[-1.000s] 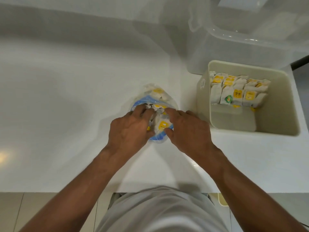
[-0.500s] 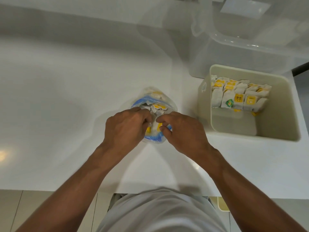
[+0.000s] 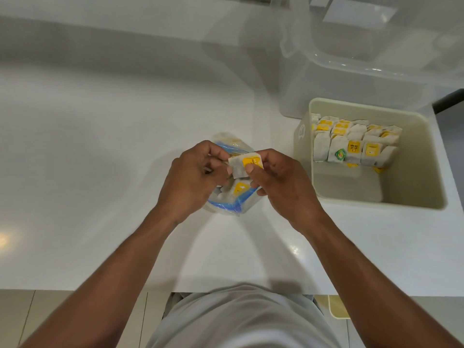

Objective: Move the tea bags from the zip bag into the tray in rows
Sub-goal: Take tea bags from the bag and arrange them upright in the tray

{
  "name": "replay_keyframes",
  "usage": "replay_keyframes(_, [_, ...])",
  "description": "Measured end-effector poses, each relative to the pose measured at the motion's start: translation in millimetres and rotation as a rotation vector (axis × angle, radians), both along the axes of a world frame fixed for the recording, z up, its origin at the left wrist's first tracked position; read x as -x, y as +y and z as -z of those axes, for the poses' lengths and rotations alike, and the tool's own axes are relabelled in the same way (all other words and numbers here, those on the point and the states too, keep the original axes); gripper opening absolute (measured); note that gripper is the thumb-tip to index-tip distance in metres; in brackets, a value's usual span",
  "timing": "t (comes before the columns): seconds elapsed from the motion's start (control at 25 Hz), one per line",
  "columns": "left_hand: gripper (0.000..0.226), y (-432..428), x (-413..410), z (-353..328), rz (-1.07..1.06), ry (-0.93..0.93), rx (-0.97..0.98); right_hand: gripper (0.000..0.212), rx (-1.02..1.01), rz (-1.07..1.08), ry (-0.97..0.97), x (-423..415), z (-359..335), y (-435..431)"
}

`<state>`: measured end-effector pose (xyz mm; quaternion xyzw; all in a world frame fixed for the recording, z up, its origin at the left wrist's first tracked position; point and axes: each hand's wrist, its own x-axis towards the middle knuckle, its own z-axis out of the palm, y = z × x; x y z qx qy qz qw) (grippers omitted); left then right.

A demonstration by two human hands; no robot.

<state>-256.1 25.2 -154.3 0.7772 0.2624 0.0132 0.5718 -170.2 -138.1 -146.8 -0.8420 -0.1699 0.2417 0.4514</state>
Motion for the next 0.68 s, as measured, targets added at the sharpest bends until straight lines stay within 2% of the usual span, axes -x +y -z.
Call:
replay_keyframes(0.12, [0.016,2,-1,2,0.085,-0.010,-0.367,0.018,0.021,-0.008,-0.100,0,-1,-4])
replay_keyframes(0.24, [0.014,7,-4,1,0.242,0.141,-0.751,0.019,0.083,0.008,-0.277,-3,-8,-8])
replay_keyframes(0.32, [0.018,6,-6,4,0.320,0.207,-0.811,0.013,0.175,-0.016,-0.383,-6,-15,-10])
replay_keyframes(0.36, [0.020,3,-7,6,0.357,0.215,-0.823,0.012,0.175,-0.014,-0.367,-7,-19,-11])
replay_keyframes(0.44, [0.023,-5,-9,8,0.403,0.216,-0.865,0.011,0.068,0.023,-0.219,-8,-24,-11])
replay_keyframes(0.68, [0.029,-20,-14,10,0.331,0.262,-0.883,0.005,-0.095,0.052,0.017,-12,-29,-15])
